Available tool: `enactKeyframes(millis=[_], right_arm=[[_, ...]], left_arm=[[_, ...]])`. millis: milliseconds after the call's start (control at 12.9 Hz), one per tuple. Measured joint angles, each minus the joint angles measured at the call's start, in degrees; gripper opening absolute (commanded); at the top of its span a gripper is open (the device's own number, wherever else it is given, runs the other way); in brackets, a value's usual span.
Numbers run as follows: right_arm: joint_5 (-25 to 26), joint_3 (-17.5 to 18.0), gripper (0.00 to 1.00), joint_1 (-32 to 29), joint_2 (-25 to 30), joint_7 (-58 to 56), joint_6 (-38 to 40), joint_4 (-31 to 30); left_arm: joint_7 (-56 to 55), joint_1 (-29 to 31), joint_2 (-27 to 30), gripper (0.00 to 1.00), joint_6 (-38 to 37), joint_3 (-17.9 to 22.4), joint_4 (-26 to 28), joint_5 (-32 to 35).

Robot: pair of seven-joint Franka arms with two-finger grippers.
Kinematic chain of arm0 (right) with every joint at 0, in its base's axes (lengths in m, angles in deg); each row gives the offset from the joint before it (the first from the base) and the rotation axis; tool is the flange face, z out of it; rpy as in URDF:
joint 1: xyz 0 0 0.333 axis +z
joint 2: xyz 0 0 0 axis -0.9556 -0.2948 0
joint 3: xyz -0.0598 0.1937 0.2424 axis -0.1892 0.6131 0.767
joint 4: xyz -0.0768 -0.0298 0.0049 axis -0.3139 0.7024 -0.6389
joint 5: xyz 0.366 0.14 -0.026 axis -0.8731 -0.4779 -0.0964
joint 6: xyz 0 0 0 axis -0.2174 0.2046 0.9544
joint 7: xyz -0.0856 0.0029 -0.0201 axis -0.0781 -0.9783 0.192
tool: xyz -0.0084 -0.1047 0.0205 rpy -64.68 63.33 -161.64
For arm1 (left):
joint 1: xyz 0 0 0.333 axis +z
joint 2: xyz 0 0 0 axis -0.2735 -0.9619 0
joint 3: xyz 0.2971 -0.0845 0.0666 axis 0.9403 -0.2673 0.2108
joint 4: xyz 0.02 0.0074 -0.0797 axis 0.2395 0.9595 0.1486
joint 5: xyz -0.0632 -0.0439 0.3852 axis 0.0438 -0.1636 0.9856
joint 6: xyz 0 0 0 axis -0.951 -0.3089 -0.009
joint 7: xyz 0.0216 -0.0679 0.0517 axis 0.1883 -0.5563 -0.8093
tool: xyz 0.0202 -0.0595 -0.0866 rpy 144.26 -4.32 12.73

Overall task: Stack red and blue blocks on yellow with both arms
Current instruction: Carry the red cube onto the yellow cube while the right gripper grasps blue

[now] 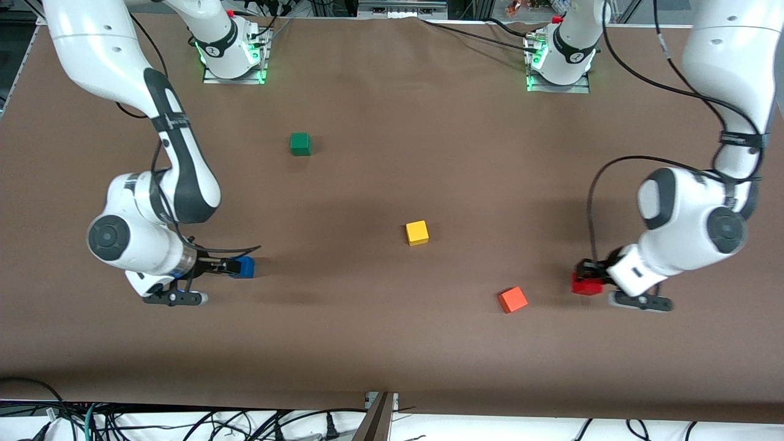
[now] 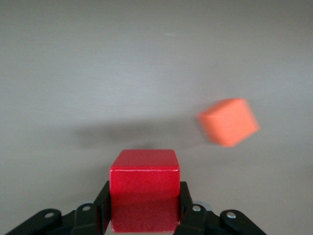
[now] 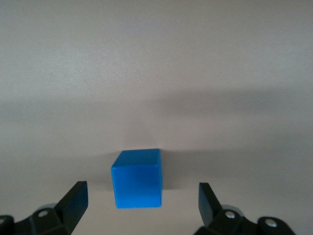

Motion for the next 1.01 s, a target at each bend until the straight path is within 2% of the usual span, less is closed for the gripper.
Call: enactKeyframes(millis=[310,465,774,852,1006], right_arm=[[-0.1,0.0,0.96,0.6,-4.3,1.8,-2.1,1.2],[-0.2,0.0,0.68,1.1,-4.8,2.4,-2.1,1.2],[-0.2,0.0,0.3,1.3,-5.0,2.5,-1.9,1.1],[-0.2,0.0,0.26,1.3,-4.9,2.5,-1.9,1.1],[-0.2,0.0,0.26,1.2,-4.9,2.5,-1.8,1.1]], left_arm=[[-24.2,-16.0,-0.1,0.0,-0.5,0.0,-0.6,0.0],[-32.2,-22.3,-0.9,0.0,-0.5,0.4,-1.3,0.0],[-41.1,-28.8,-3.5,0.0,-0.5,1.8,-3.4,0.2],[-42.2,-29.7,-3.9,0.0,-0.5,1.9,-3.8,0.3],[-44.4,-31.9,-4.6,0.0,-0.5,2.5,-4.1,0.6]])
